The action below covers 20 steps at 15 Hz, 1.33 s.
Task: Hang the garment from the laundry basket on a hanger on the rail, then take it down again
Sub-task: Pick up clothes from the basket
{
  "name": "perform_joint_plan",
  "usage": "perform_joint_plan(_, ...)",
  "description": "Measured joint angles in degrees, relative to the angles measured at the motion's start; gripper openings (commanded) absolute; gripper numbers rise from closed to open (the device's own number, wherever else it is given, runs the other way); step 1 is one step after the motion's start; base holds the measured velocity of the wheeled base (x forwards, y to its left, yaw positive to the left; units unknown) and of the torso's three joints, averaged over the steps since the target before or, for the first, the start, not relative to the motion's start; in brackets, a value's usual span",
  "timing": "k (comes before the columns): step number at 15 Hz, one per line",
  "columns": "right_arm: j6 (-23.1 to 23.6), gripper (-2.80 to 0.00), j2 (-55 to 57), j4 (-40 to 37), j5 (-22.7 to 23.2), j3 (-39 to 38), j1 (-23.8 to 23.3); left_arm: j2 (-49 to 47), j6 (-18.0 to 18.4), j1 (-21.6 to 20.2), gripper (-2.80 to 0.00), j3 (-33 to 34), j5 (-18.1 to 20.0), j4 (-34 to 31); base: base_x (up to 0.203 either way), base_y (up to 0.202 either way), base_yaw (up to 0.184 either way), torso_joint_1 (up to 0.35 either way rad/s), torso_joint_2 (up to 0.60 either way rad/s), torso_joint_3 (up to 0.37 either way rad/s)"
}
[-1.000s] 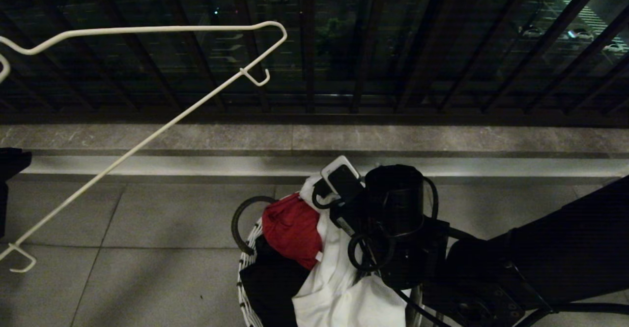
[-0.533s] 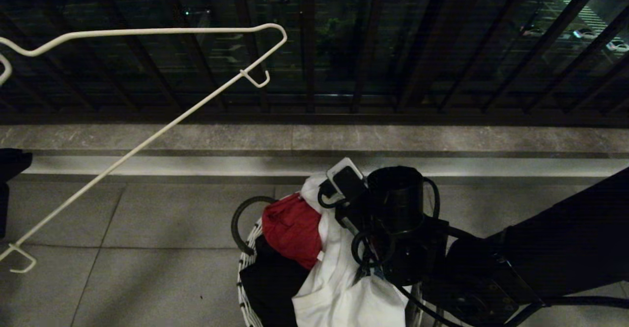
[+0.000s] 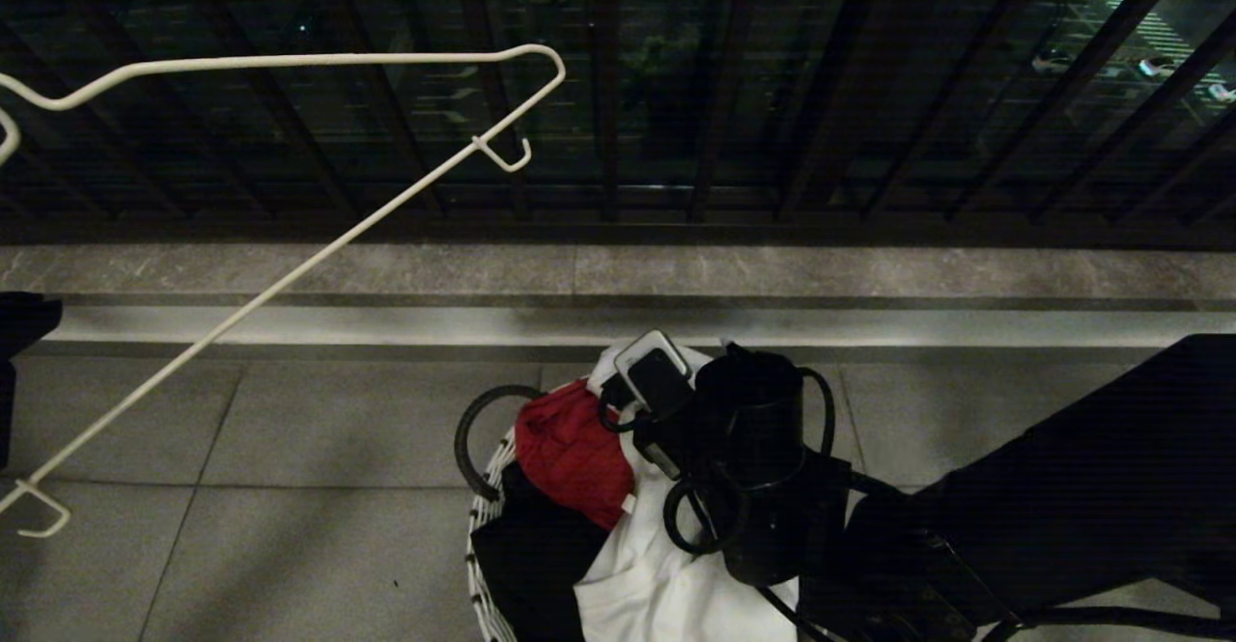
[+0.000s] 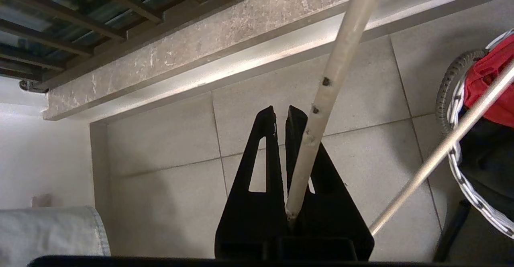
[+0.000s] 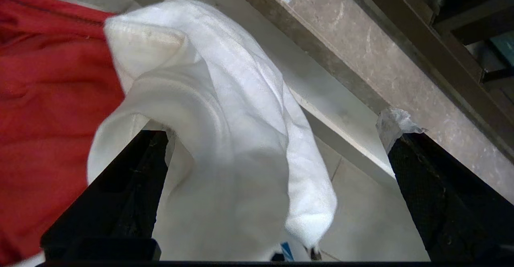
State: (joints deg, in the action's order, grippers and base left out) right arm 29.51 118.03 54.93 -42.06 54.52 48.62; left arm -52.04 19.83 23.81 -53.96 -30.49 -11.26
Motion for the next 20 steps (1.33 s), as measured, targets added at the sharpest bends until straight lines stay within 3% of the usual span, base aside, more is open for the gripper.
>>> perform_joint_plan(11,-0.1,0.00,0.7,4.5,0.0,4.3,-2.3,0.1,0.6,0.0,-2.80,0.2,0.0,0.0,0.000,0.000,0.000,0.000,0.00,0.000)
perform_joint_plan(20,-0.2,0.00,2.5,8.8,0.0,-1.9,-2.5,0.4,1.3,0.0,-2.80,0.6,0.0,0.1,0.000,0.000,0.000,0.000,0.00,0.000)
